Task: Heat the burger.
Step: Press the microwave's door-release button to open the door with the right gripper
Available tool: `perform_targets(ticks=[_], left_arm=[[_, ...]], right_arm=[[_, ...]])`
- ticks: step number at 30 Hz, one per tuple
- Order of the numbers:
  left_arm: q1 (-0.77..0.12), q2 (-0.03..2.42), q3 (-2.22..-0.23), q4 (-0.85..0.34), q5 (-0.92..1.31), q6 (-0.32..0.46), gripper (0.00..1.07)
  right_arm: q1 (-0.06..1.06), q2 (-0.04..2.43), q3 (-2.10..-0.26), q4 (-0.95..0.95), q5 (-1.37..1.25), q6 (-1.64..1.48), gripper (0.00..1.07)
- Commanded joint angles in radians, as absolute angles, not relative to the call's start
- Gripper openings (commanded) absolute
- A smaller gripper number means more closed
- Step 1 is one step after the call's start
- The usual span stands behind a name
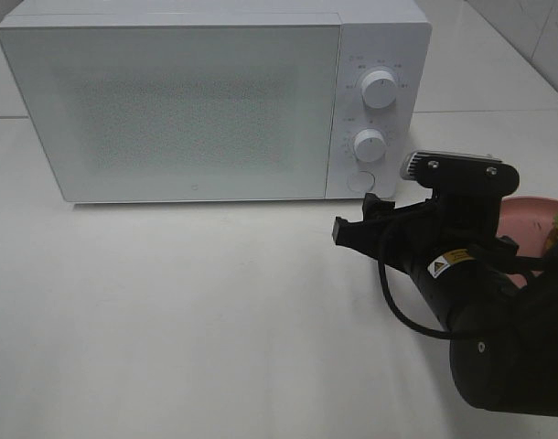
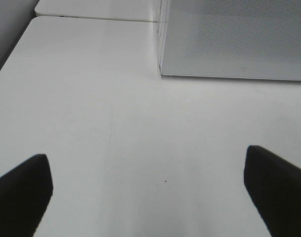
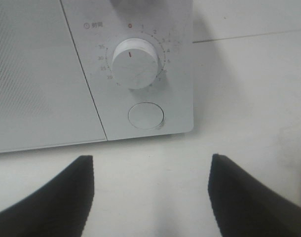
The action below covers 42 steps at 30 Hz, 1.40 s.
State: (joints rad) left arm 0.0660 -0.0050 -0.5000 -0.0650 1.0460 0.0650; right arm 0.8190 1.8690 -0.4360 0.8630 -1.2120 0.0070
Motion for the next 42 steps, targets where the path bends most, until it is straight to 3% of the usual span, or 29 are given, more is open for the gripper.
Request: perform_targets(ticks=[1,8,23,37,42], left_arm=[[0.072,-0.03,-0.497,-0.071,1.038,0.062,0.98],[0.072,-0.03,-0.497,-0.071,1.038,0.062,0.98],[0.072,-0.03,-0.497,-0.071,1.038,0.062,0.98],[0.072,-0.03,-0.497,-0.071,1.038,0.062,0.98],[0.072,-0.03,-0.497,-0.071,1.038,0.062,0.98]], right_arm=[[0.816,1.866,-0.446,0.855,-1.259,0.233,0.58],[0.816,1.866,-0.446,0.852,-1.24,0.777,0.4],[0.816,1.866,-0.446,0.792,-1.214,1.405,0.0],[0.816,1.866,-0.455,0.822,-1.049,1.422,0.0],[0.754,1.866,-0.504,0.752,-0.982,1.361,0.0]])
